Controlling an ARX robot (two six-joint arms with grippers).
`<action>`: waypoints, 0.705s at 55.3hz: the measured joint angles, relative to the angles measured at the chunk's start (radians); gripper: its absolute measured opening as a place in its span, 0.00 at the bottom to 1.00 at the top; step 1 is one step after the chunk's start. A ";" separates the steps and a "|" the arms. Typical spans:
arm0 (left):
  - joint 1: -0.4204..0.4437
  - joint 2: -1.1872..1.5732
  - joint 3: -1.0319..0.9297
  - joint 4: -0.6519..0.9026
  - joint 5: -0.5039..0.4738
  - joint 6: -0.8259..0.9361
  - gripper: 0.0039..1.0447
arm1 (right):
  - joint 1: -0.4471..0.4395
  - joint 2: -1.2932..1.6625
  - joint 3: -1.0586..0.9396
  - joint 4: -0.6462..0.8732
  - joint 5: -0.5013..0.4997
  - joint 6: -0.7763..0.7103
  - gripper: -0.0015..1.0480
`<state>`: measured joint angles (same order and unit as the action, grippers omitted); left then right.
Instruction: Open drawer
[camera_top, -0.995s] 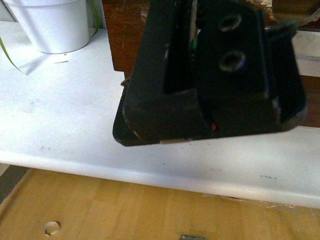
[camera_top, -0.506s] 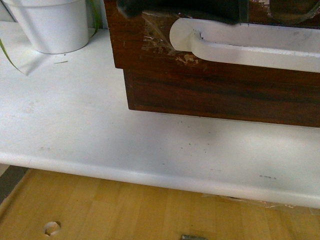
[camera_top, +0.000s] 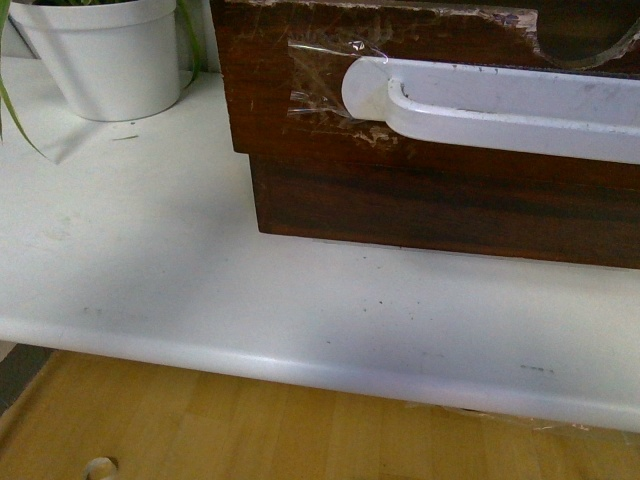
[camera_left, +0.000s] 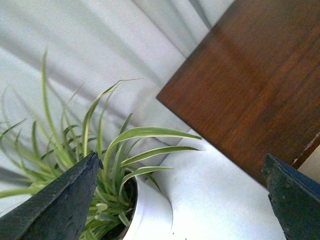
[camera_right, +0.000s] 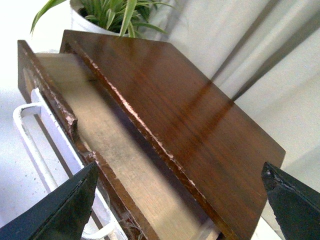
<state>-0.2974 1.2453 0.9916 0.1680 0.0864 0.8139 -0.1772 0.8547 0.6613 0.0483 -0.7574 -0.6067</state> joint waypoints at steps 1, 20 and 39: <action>0.006 -0.016 -0.021 0.023 -0.009 -0.006 0.94 | -0.009 -0.009 -0.009 0.013 0.000 0.023 0.91; 0.182 -0.368 -0.530 0.317 -0.252 -0.342 0.94 | -0.222 -0.219 -0.272 0.172 -0.040 0.279 0.91; 0.112 -0.719 -0.772 0.221 -0.479 -0.484 0.94 | -0.325 -0.438 -0.445 0.064 -0.070 0.328 0.91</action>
<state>-0.1852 0.5262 0.2195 0.3889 -0.3927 0.3298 -0.5018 0.4164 0.2165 0.1120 -0.8272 -0.2787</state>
